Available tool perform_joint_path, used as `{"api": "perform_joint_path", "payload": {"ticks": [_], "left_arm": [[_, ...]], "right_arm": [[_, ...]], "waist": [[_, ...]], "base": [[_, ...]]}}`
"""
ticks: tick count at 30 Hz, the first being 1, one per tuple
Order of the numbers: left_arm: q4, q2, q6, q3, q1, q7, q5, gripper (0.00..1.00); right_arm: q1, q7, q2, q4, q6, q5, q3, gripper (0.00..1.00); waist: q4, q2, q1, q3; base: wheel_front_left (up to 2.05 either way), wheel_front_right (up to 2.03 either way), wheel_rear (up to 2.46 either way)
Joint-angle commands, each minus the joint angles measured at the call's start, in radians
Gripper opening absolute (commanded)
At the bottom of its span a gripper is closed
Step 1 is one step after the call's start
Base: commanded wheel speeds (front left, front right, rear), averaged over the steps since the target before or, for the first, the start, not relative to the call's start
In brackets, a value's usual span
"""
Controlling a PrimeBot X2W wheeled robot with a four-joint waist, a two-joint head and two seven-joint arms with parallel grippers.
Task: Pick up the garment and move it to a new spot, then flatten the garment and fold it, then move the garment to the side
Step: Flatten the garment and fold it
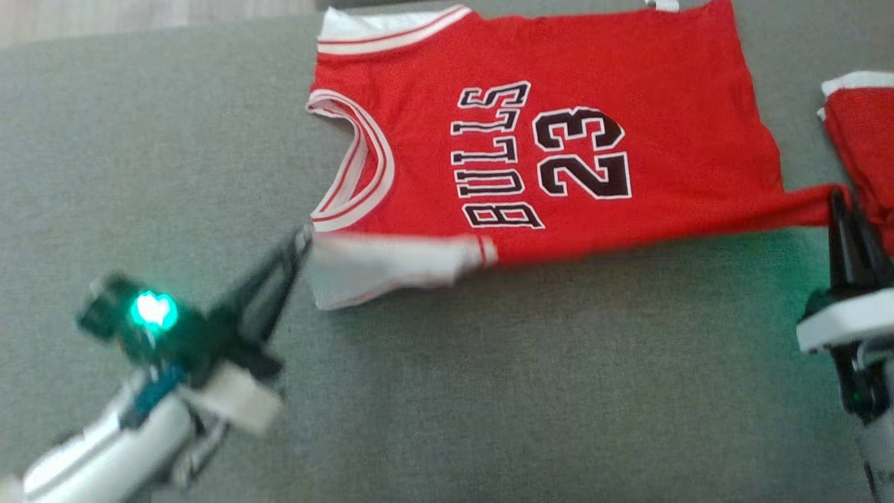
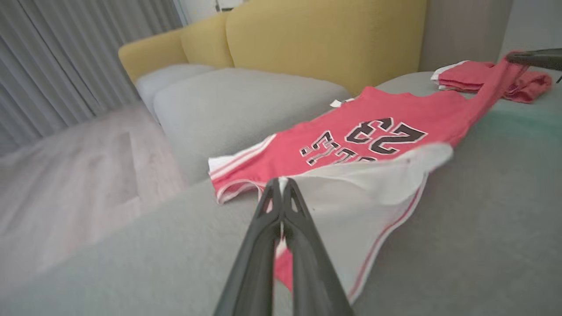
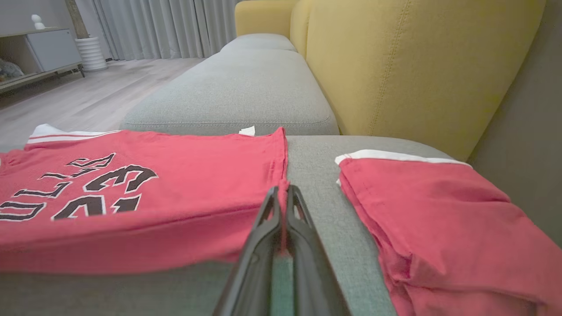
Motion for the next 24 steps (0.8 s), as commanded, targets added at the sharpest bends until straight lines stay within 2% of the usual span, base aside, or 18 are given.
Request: {"api": "perform_joint_path", "payload": {"ticks": [1,8,15,24], "left_arm": [[-0.005,0.028,-0.003,0.057,-0.075,0.004,0.019,0.0],[0.151,-0.026,-0.081,0.061,-0.319,0.041,0.111,0.0],[0.351,-0.098,-0.197,0.025,-0.537,0.046,0.193,0.0],[0.536,-0.166,-0.255,0.002,-0.641,0.024,0.214,0.0]], "right_arm": [[-0.036,-0.006,-0.015,-0.017,-0.001,-0.007,0.018,0.0],[-0.14,-0.006,-0.009,0.074,-0.001,-0.008,0.073,0.0],[-0.251,-0.006,-0.013,0.139,-0.001,-0.024,0.101,0.0],[-0.348,-0.006,-0.002,0.185,-0.001,-0.05,0.104,0.0]], "waist": [[-0.008,-0.0001,0.0,0.023],[-0.021,-0.0001,0.0,0.083],[-0.034,-0.0001,0.0,0.138],[-0.037,-0.0001,0.0,0.17]], "base": [[0.0,0.0,0.0],[0.0,0.0,0.0],[0.0,0.0,0.0],[0.0,0.0,0.0]]}}
